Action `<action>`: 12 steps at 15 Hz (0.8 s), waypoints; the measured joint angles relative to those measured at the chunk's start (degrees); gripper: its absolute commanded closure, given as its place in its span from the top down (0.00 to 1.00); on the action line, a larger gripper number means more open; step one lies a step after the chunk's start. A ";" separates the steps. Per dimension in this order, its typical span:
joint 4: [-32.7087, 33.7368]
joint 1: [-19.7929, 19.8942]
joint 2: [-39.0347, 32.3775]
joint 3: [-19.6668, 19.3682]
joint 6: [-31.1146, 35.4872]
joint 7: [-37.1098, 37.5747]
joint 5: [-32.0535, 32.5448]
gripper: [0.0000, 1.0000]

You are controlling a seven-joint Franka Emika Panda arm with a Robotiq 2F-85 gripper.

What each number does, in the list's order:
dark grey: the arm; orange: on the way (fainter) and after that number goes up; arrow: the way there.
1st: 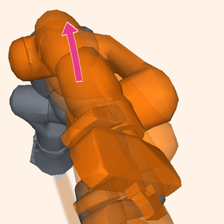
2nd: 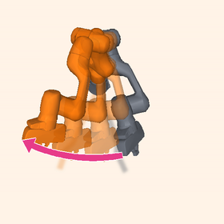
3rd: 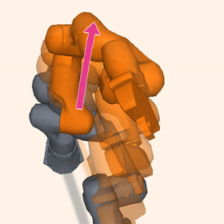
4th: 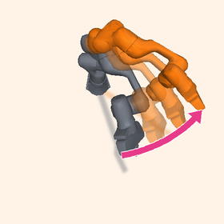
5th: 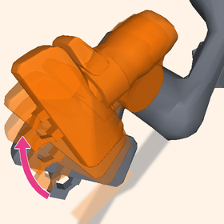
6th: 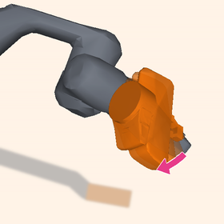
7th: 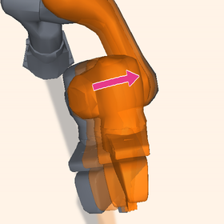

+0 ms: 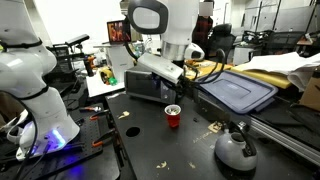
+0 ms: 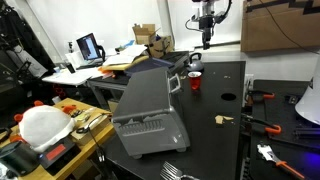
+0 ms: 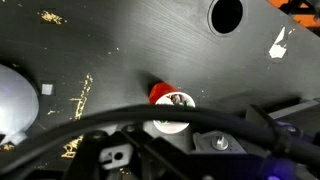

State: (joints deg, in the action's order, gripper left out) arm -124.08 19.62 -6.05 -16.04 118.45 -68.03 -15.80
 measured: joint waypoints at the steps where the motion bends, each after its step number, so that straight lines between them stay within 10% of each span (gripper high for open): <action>1: 0.00 0.00 0.00 0.00 0.02 0.00 0.00 1.00; 12: -0.33 0.71 -4.68 0.01 1.28 -7.79 0.42 1.00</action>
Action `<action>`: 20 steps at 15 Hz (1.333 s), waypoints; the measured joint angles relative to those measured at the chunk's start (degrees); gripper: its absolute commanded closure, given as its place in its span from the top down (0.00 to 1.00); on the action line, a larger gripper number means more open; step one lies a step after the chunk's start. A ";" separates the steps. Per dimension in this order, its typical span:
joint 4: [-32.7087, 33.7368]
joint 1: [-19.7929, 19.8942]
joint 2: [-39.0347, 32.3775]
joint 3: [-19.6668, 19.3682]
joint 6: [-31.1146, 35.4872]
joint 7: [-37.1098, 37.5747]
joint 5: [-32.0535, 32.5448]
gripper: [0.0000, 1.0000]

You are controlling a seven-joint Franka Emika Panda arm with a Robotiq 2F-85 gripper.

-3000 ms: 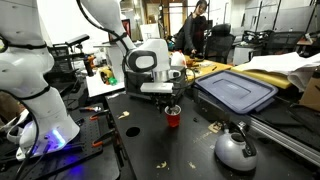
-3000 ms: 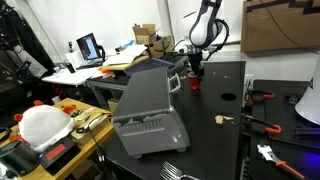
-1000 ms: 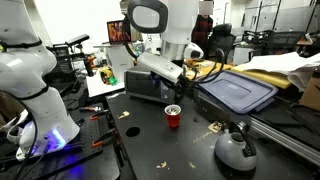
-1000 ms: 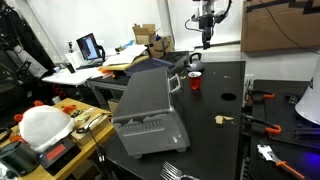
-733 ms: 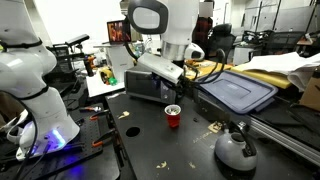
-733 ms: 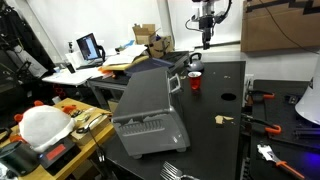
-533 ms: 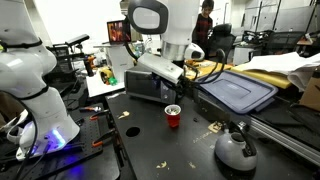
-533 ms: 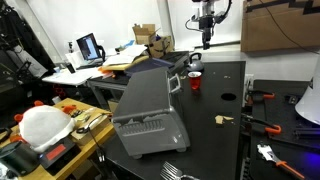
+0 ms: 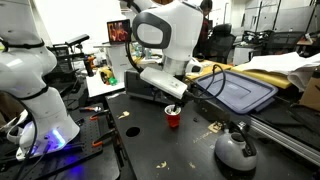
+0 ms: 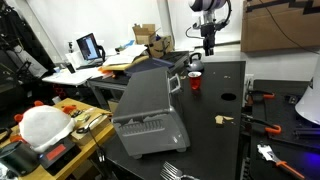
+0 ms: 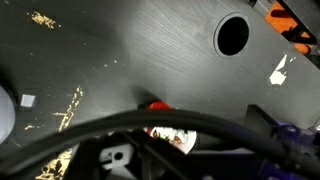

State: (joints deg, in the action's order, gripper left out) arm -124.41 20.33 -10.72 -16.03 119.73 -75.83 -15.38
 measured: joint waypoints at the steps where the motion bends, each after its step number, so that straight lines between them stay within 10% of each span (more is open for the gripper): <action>1: 0.00 0.35 -0.93 0.00 0.86 -1.12 0.05 1.00; 20: 7.59 9.02 -15.92 5.37 -2.53 -13.92 -10.71 1.00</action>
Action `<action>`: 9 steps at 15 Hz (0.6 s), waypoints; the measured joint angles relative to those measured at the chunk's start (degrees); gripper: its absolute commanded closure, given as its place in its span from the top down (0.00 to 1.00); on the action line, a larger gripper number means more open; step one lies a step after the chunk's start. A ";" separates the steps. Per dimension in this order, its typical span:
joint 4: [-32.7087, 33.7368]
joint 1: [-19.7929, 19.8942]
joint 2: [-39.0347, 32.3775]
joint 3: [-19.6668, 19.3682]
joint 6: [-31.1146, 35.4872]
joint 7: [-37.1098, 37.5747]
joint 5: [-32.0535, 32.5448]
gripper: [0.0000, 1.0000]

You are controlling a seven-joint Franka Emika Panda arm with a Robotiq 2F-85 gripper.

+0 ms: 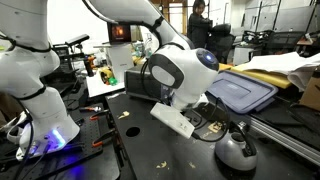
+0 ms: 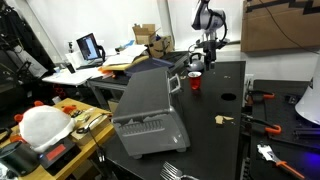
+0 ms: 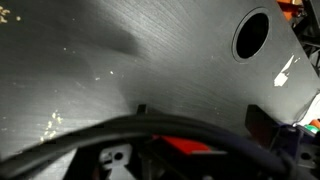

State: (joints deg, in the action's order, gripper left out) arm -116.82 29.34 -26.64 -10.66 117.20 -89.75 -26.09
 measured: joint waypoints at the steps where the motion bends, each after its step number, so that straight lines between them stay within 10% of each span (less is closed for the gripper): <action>1: 0.28 0.03 -0.30 0.16 -0.57 0.00 -0.10 1.00; 9: 0.72 0.04 -2.38 1.52 0.15 0.18 -5.64 1.00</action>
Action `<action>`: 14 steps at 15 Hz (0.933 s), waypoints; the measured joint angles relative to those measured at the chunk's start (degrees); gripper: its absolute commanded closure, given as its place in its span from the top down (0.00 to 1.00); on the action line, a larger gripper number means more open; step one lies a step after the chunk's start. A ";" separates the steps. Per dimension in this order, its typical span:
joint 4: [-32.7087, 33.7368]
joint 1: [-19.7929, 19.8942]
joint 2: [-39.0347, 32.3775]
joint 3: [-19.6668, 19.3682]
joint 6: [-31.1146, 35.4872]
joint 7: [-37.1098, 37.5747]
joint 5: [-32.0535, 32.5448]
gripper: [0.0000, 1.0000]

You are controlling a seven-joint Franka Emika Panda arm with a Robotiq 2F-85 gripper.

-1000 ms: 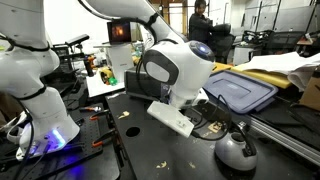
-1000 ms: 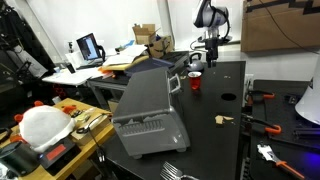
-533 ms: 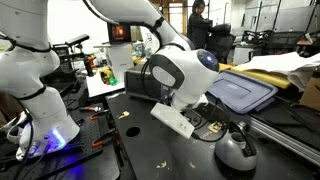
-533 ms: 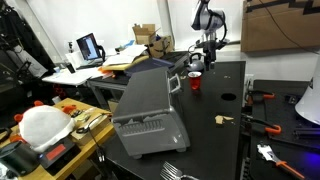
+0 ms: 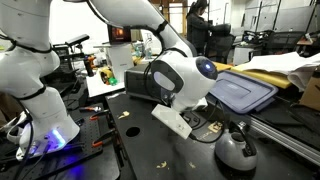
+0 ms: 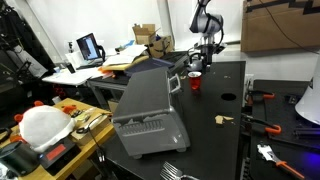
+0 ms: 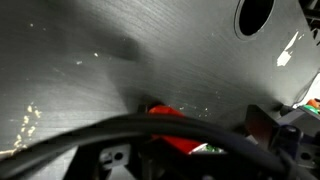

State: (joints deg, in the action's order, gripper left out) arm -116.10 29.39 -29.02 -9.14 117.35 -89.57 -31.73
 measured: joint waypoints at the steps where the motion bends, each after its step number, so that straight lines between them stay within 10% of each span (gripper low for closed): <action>1: -0.01 -0.05 -0.27 0.20 1.23 0.02 -0.98 1.00; 14: -0.10 -2.56 -0.41 1.32 12.45 7.78 -2.61 1.00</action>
State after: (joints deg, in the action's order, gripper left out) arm -116.20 26.83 -29.43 -7.82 129.80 -81.79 -34.34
